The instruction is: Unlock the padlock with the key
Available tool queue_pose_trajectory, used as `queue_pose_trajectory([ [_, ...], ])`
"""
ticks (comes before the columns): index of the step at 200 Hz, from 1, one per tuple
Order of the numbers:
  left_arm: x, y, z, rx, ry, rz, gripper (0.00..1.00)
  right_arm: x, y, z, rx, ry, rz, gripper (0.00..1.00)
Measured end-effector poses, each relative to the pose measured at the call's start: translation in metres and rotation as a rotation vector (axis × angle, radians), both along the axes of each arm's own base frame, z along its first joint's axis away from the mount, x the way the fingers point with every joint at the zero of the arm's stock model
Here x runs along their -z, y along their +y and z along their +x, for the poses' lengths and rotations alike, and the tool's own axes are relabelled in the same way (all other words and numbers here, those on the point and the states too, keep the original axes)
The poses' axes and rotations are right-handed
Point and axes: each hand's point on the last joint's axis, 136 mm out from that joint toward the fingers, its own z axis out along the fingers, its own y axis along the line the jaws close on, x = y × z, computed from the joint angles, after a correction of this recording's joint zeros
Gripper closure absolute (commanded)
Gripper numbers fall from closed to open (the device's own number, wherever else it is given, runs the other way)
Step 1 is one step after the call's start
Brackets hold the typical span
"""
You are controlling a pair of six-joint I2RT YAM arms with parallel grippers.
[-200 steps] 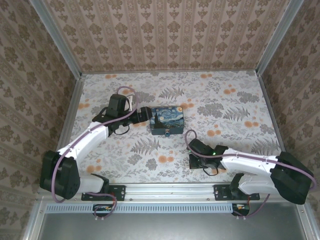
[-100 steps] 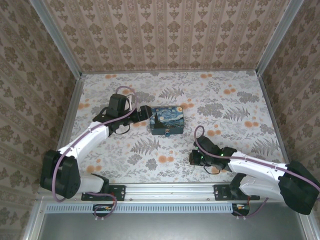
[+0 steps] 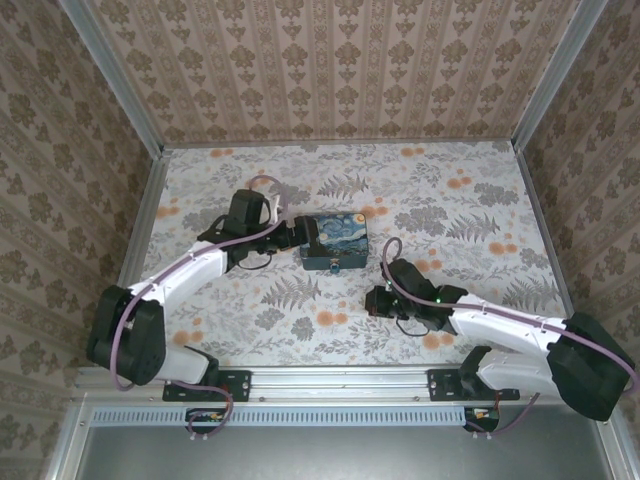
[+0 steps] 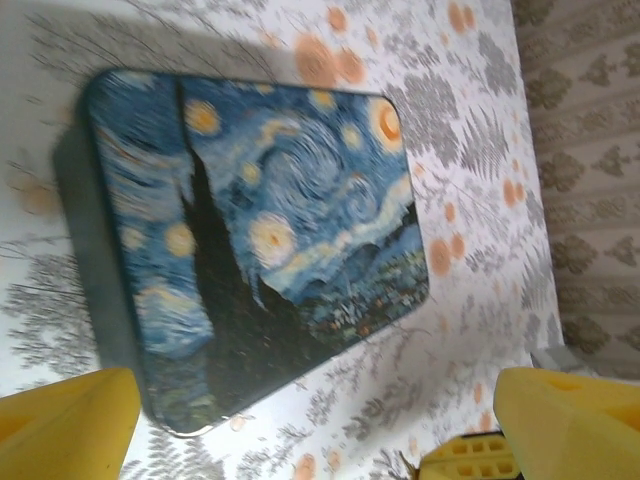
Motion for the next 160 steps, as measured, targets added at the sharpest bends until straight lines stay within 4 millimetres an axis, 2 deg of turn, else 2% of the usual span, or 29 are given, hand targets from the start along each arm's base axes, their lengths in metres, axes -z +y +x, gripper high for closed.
queue_pose_trajectory([
  [34, -0.002, -0.011, -0.009, 0.064, 0.023, -0.044, 0.01, -0.038, 0.02, 0.023, -0.013, -0.089, 0.074, 1.0],
  [65, -0.01, -0.021, -0.016, 0.117, 0.035, -0.105, 0.06, -0.066, 0.031, 0.041, -0.019, -0.165, 0.128, 1.0],
  [135, -0.006, -0.041, -0.028, 0.2, 0.112, -0.182, 0.31, -0.091, 0.04, 0.071, 0.003, -0.242, 0.191, 1.0],
  [160, -0.006, -0.044, -0.028, 0.203, 0.124, -0.193, 0.35, -0.098, 0.046, 0.074, -0.007, -0.259, 0.216, 1.0],
])
